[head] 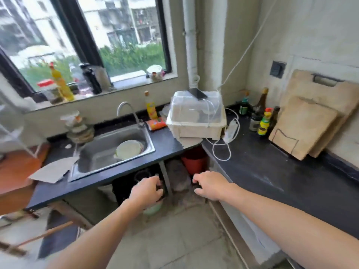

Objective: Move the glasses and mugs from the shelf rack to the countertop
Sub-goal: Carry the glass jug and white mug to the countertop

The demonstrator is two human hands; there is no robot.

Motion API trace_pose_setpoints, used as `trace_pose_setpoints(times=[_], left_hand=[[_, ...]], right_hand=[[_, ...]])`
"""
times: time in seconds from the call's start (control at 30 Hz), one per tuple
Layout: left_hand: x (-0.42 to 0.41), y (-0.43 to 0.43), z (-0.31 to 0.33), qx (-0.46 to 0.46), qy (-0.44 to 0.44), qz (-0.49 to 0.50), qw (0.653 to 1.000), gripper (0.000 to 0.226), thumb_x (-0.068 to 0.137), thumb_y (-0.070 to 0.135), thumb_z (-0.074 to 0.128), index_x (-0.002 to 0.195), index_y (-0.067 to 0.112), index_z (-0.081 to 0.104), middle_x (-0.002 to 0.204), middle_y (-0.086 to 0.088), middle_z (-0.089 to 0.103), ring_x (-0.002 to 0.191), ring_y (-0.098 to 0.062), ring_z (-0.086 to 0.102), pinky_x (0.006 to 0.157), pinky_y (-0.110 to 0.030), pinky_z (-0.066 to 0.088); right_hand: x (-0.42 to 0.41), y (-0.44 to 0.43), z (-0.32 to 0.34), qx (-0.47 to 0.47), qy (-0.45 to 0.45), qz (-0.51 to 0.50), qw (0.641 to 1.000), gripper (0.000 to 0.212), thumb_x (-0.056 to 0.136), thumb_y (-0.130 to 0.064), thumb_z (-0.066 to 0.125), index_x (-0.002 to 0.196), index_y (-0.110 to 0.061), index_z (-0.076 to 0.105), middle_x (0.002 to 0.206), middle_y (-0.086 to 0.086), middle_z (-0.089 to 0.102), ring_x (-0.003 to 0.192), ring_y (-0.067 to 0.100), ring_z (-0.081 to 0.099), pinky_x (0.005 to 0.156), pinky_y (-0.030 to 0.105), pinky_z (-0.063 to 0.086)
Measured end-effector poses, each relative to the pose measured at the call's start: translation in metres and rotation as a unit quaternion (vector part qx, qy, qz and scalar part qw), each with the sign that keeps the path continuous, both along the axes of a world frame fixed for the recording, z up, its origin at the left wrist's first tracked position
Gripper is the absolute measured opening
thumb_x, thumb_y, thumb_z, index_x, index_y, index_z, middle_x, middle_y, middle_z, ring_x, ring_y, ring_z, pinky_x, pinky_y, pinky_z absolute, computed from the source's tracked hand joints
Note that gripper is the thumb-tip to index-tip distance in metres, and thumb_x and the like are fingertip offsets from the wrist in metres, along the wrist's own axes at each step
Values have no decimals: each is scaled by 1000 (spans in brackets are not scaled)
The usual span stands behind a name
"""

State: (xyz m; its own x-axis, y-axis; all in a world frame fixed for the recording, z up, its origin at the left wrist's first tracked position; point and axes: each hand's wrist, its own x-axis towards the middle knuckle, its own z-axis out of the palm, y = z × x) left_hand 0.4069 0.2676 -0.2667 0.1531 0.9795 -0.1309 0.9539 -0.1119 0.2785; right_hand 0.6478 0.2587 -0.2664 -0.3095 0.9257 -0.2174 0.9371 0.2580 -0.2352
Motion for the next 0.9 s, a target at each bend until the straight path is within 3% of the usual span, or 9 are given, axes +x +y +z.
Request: trace_pose_setpoints(times=[0.23,0.4,0.6,0.7,0.8,0.9], left_hand=[[-165,-5,10,6,4,156,988,23,83,40,57,100,26,57,101,-1,67,93,-24,62,68,-32,45],[-266,5,25,-5,12,265,964,19,85,37,57,98,23,59,98,0,69,90,-21,64,76,-36,54],[-368,11,45,34,-16,408,912,14,87,35,56,96,25,56,91,3,64,80,-16,58,61,-30,43],[-407,-5,45,31,-42,474,879,16,85,35,57,96,25,60,90,1,66,81,-20,63,69,-35,54],[-454,-17,43,22,-44,511,858,21,83,37,57,101,26,60,96,0,67,86,-23,64,75,-35,55],[-509,-19,39,16,-49,534,844,15,84,37,56,96,28,58,93,2,64,84,-19,62,72,-32,53]], right_hand=[[-181,81,18,48,15,190,980,37,88,-40,56,122,-24,60,114,4,69,105,29,64,83,37,49],[-304,144,23,50,34,283,957,39,91,-39,55,125,-21,59,120,6,66,112,28,60,89,37,48],[-450,200,43,73,58,373,923,37,90,-36,57,123,-21,61,121,8,67,108,30,63,86,37,48],[-514,208,50,74,65,405,909,33,89,-36,60,117,-19,65,117,6,68,105,28,63,88,39,52],[-576,212,53,92,71,447,887,32,88,-38,59,114,-20,66,114,5,68,106,26,62,90,39,51],[-633,218,56,91,81,467,876,29,87,-43,56,109,-25,63,107,2,69,96,24,65,82,36,53]])
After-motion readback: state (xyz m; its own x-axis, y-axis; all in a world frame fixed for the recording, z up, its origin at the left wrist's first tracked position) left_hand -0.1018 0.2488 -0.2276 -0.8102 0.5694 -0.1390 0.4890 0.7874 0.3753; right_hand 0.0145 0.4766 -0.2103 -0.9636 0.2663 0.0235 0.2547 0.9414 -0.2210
